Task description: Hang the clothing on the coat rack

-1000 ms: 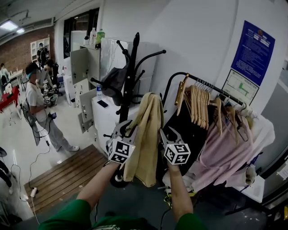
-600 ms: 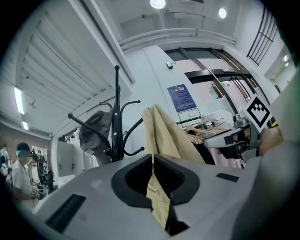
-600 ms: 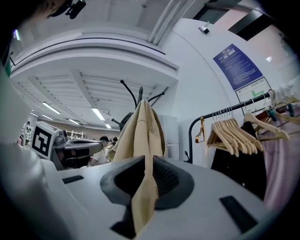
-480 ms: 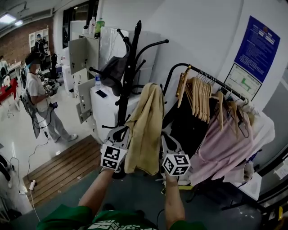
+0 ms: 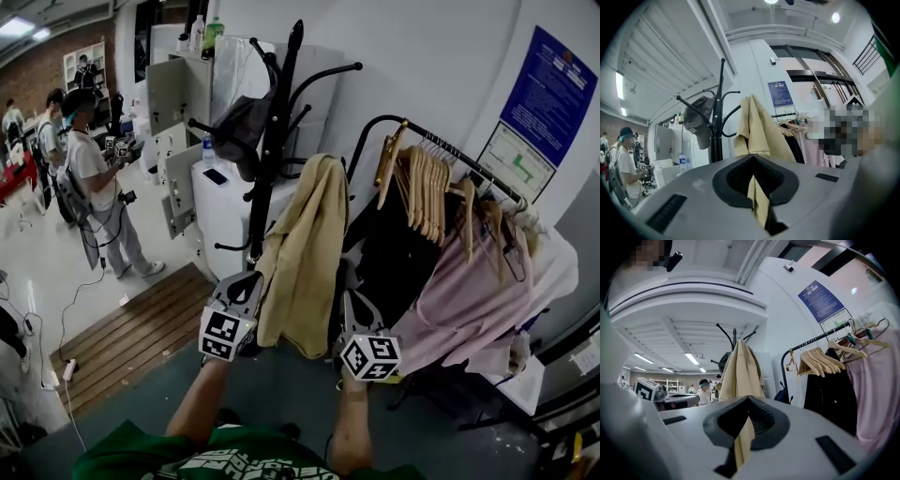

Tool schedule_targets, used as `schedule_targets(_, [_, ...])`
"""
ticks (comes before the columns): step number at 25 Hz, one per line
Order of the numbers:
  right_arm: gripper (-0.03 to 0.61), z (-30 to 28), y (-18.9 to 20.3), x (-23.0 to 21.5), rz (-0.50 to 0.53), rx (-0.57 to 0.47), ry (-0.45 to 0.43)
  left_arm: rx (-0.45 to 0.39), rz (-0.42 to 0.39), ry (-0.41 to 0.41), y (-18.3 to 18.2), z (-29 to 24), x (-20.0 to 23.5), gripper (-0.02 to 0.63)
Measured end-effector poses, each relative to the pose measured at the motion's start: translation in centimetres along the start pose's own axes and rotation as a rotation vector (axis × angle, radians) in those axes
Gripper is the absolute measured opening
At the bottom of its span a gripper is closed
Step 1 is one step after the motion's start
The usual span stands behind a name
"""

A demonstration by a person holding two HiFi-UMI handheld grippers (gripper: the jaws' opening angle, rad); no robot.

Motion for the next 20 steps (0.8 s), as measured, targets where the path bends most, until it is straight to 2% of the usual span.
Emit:
schedule_targets(9, [0.008, 1.7, 0.8, -0.2, 0.03, 0.008, 0.02, 0.001, -0.059, 0.028, -0.6, 1.0, -1.1, 0.005])
schedule_targets(20, [0.008, 1.8, 1.3, -0.1, 0.055, 0.016, 0.008, -0.017, -0.053, 0.06, -1.0, 1.5, -0.7, 0.005])
Point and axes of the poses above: the fingertips, and each gripper's own axes: z backward along the fingers, x to its left, y out of its underside, the point moved 9 cm from there along z, backward along the fingers, and after that the axes turned 6 degrees about z, right-handed, at the moved point
